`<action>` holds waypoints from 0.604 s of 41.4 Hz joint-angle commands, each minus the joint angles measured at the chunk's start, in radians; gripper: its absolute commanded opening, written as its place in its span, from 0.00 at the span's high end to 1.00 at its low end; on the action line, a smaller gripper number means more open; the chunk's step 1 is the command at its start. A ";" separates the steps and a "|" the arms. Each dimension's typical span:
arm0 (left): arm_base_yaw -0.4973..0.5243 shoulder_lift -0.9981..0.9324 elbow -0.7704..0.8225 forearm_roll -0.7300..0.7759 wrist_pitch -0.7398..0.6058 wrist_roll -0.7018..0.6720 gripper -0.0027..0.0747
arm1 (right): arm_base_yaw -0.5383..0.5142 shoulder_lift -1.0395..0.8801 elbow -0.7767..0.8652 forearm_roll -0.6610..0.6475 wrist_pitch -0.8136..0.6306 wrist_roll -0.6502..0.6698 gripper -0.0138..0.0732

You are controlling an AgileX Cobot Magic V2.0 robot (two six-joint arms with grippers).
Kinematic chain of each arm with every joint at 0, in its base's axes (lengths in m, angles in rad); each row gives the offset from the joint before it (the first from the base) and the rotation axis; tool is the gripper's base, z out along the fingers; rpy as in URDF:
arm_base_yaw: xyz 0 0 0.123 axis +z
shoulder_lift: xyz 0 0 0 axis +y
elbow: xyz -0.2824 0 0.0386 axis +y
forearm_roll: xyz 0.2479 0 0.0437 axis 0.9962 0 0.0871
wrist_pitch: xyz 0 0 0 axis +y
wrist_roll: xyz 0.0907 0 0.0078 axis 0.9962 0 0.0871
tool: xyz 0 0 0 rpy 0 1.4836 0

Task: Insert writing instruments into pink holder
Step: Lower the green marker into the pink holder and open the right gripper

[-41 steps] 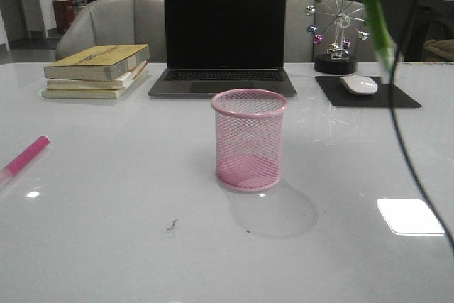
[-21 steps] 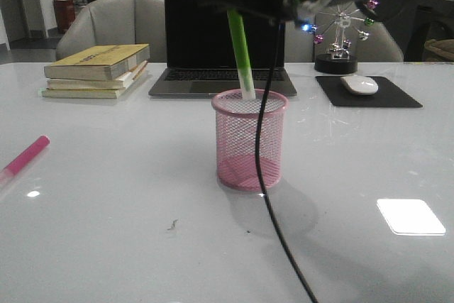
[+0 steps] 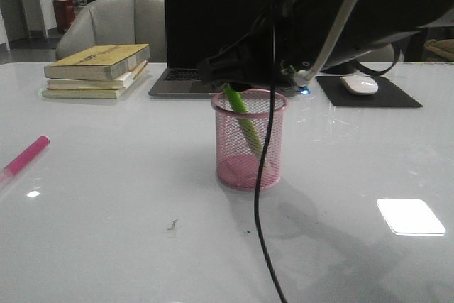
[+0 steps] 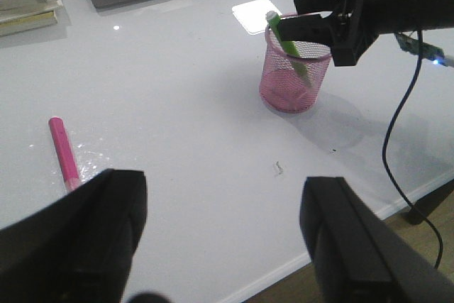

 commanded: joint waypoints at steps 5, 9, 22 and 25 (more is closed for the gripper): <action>-0.010 0.008 -0.027 -0.010 -0.079 -0.001 0.31 | -0.001 -0.229 -0.024 -0.007 0.152 -0.009 0.30; -0.010 0.008 -0.027 -0.010 -0.079 -0.001 0.31 | -0.003 -0.336 -0.023 -0.012 0.333 -0.009 0.30; -0.010 0.008 -0.027 -0.010 -0.079 -0.001 0.31 | -0.004 -0.740 0.142 -0.019 0.566 -0.009 0.30; -0.010 0.008 -0.027 -0.010 -0.079 -0.001 0.31 | -0.004 -0.832 0.202 -0.019 0.602 -0.009 0.30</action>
